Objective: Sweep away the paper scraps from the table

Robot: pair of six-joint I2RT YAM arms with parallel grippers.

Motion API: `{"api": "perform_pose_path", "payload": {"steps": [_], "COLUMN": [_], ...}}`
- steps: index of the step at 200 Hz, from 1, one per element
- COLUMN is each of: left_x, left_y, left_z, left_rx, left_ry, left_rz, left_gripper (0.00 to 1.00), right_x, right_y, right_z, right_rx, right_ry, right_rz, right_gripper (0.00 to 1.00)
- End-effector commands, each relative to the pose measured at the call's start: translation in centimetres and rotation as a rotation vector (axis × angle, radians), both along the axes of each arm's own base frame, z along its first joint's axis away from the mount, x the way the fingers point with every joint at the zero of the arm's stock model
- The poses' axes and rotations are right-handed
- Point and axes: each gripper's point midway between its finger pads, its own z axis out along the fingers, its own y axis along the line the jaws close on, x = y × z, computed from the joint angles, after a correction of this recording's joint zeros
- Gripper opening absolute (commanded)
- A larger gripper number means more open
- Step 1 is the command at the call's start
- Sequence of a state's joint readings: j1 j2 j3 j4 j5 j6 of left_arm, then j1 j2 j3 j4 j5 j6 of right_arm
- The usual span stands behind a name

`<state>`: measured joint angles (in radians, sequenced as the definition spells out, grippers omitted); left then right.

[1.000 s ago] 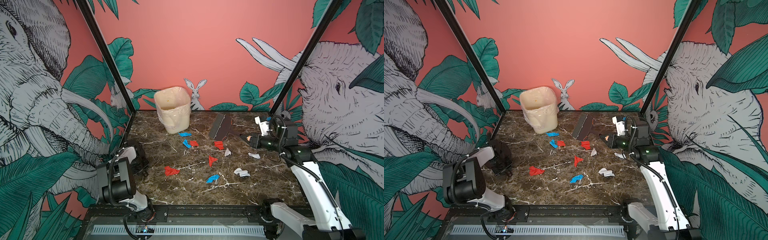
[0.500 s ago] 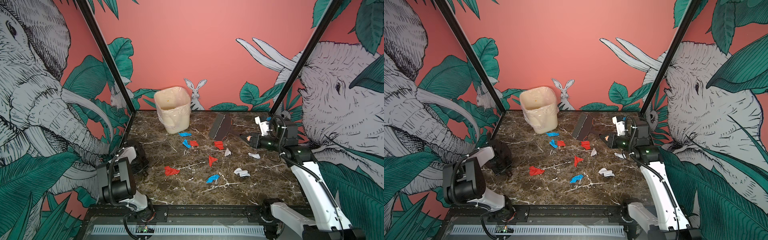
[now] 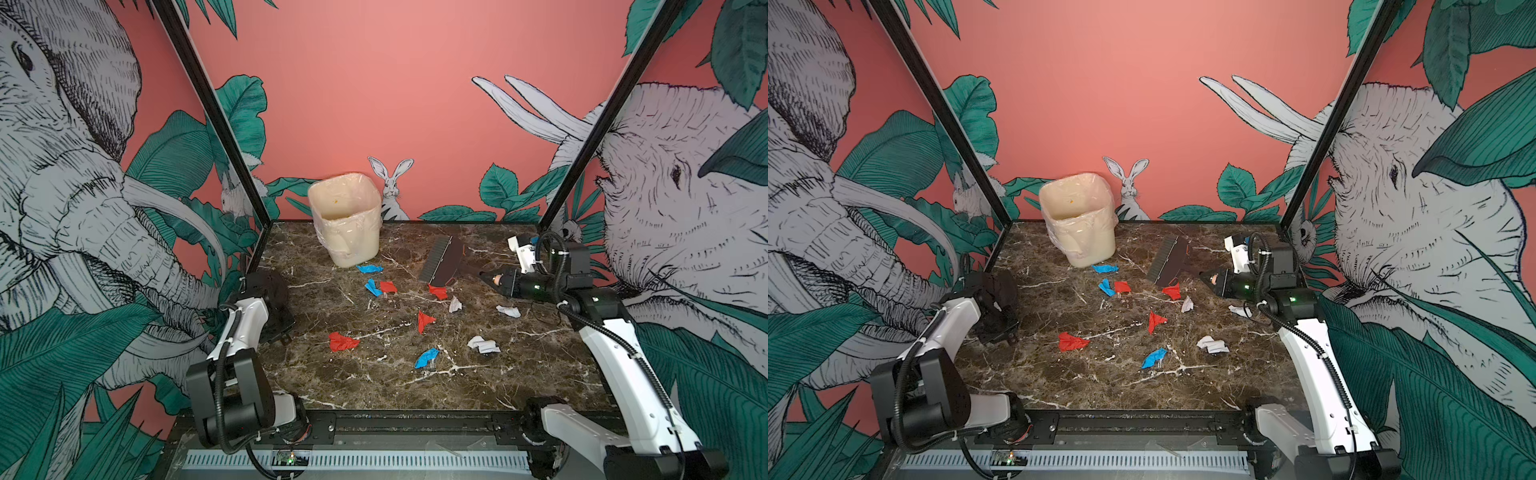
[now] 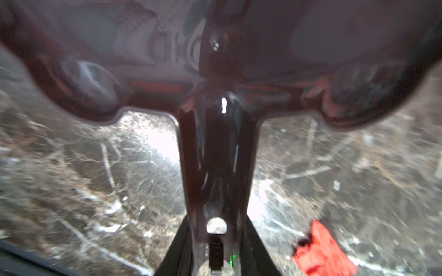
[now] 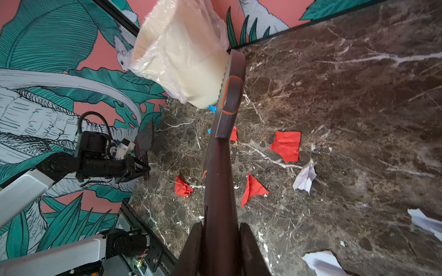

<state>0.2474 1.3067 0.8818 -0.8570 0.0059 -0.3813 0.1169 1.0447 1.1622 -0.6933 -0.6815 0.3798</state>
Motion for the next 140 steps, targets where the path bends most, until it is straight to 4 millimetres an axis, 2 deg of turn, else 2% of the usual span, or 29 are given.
{"api": "perform_pose_path", "payload": {"steps": [1, 31, 41, 45, 84, 105, 140], "left_x": [-0.9, -1.3, -1.4, -1.6, -3.8, -5.7, -9.7], "left_y": [-1.1, -3.6, -4.6, -5.1, -9.9, -12.1, -14.9], "left_z": [2.9, 6.1, 7.1, 7.4, 9.6, 9.9, 9.3], "left_rx": [0.027, 0.011, 0.017, 0.02, 0.017, 0.023, 0.061], "left_ry": [-0.019, -0.104, -0.127, -0.125, -0.128, -0.104, -0.001], "left_rz": [-0.117, -0.222, -0.265, -0.286, -0.483, -0.596, -0.778], "left_gripper": [0.0, 0.0, 0.0, 0.0, 0.0, 0.0, 0.0], "right_x": [-0.2, -1.2, -1.6, -1.8, -3.7, -4.5, -5.5], "right_y": [-0.2, -0.3, -0.3, -0.3, -0.1, 0.0, 0.3], "right_z": [2.5, 2.9, 2.2, 3.2, 2.6, 2.5, 2.0], "right_rx": [-0.003, -0.047, -0.067, -0.073, -0.193, -0.259, -0.353], "right_ry": [-0.051, -0.024, 0.004, -0.018, 0.018, 0.028, 0.053], "right_rz": [-0.006, 0.0, 0.002, 0.001, 0.019, 0.03, 0.054], "right_gripper": [0.0, 0.0, 0.0, 0.0, 0.0, 0.0, 0.0]}}
